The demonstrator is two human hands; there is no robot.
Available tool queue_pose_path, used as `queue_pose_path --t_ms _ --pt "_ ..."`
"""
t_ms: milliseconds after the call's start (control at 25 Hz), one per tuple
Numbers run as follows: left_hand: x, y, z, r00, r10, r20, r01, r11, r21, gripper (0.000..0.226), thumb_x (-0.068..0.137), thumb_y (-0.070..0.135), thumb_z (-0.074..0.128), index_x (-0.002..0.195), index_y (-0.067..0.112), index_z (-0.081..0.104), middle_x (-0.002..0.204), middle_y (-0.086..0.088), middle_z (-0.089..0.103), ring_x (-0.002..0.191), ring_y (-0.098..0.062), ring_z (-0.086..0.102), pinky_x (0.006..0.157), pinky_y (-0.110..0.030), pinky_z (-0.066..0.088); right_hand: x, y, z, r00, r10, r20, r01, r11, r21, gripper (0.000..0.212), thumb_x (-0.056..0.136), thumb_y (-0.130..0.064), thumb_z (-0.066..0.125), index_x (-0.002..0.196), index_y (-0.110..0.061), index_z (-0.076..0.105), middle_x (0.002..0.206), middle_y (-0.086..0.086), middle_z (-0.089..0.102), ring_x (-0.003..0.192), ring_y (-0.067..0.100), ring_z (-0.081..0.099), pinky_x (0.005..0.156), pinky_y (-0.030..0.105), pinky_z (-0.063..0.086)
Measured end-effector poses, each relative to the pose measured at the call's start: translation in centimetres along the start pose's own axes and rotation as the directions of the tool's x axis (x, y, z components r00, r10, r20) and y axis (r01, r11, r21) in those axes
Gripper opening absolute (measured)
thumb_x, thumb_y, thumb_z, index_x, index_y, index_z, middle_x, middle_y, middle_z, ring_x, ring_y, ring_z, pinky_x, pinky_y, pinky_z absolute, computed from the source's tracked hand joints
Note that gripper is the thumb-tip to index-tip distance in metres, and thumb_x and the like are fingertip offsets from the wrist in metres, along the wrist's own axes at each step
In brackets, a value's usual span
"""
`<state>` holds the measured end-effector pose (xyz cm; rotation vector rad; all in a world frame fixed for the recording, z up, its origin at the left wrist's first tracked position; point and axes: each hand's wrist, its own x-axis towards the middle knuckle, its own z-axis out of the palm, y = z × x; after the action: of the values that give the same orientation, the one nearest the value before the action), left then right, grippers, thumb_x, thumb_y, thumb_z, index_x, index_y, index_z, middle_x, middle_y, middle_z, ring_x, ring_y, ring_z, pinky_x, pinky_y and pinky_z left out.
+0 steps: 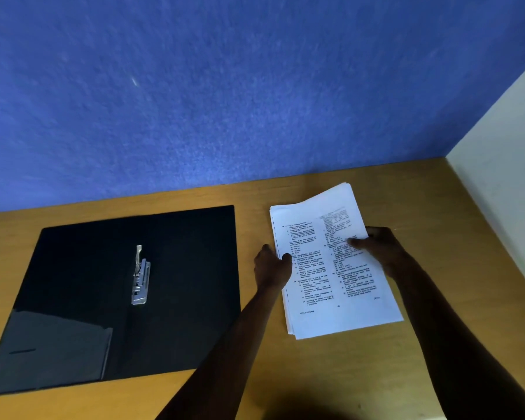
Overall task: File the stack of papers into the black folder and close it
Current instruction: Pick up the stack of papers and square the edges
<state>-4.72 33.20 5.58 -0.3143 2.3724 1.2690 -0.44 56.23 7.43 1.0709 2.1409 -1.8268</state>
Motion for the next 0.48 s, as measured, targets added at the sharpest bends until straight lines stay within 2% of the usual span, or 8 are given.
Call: queue_pose_path --t_ms 80,160,280,400,480 --pt "0.8 0.1 -0.7 0.999 0.041 -0.016 -0.041 0.999 -0.017 0.035 0.086 0.031 0.067 0.108 0.004 0.06 0.113 -0.01 0.069 0.103 -0.028 0.066 0.074 -0.031 0.051 -0.5 -0.5 -0.2 0.997 -0.08 0.007 0.079 0.995 0.057 0.027 0.079 -0.003 0.078 0.106 0.001 0.073 0.105 0.021 0.074 0.086 0.033 0.074 0.076 0.04 0.06" --pt "1.7 0.3 -1.6 0.992 0.124 0.034 -0.118 0.982 -0.146 0.04 0.084 0.035 0.074 0.112 0.008 0.065 0.115 -0.007 0.071 0.103 -0.022 0.069 0.084 -0.037 0.057 -0.9 -0.8 -0.7 0.983 -0.169 0.067 0.158 0.976 0.149 0.029 0.077 -0.01 0.079 0.105 -0.002 0.074 0.107 0.02 0.075 0.088 0.035 0.075 0.072 0.039 0.061" --pt "2.1 1.6 -3.1 0.924 0.316 0.213 -0.161 0.83 -0.533 0.034 0.086 0.024 0.075 0.119 0.017 0.068 0.12 -0.005 0.073 0.105 -0.018 0.071 0.09 -0.037 0.059 -1.3 -1.4 -1.2 0.938 -0.326 0.121 0.279 0.913 0.296 0.033 0.079 -0.018 0.077 0.11 -0.006 0.073 0.113 0.017 0.074 0.1 0.038 0.071 0.082 0.047 0.059" --pt "2.3 3.8 -4.6 0.852 0.474 0.222 -0.245 0.736 -0.631 0.035 0.087 0.025 0.073 0.119 0.013 0.069 0.118 -0.007 0.073 0.109 -0.026 0.07 0.091 -0.042 0.058 -1.5 -2.3 -1.2 0.883 -0.46 0.098 0.39 0.833 0.392 0.031 0.087 -0.016 0.072 0.117 -0.008 0.07 0.12 0.013 0.072 0.107 0.032 0.07 0.083 0.038 0.058" --pt "2.0 5.1 -5.4 0.834 0.516 0.196 -0.285 0.706 -0.648 0.033 0.086 0.027 0.074 0.115 0.013 0.072 0.117 -0.008 0.074 0.109 -0.027 0.07 0.09 -0.042 0.058 -1.7 -2.8 -1.1 0.86 -0.506 0.074 0.423 0.785 0.453 0.032 0.089 -0.014 0.069 0.121 -0.009 0.068 0.125 0.012 0.069 0.113 0.03 0.068 0.088 0.035 0.057"
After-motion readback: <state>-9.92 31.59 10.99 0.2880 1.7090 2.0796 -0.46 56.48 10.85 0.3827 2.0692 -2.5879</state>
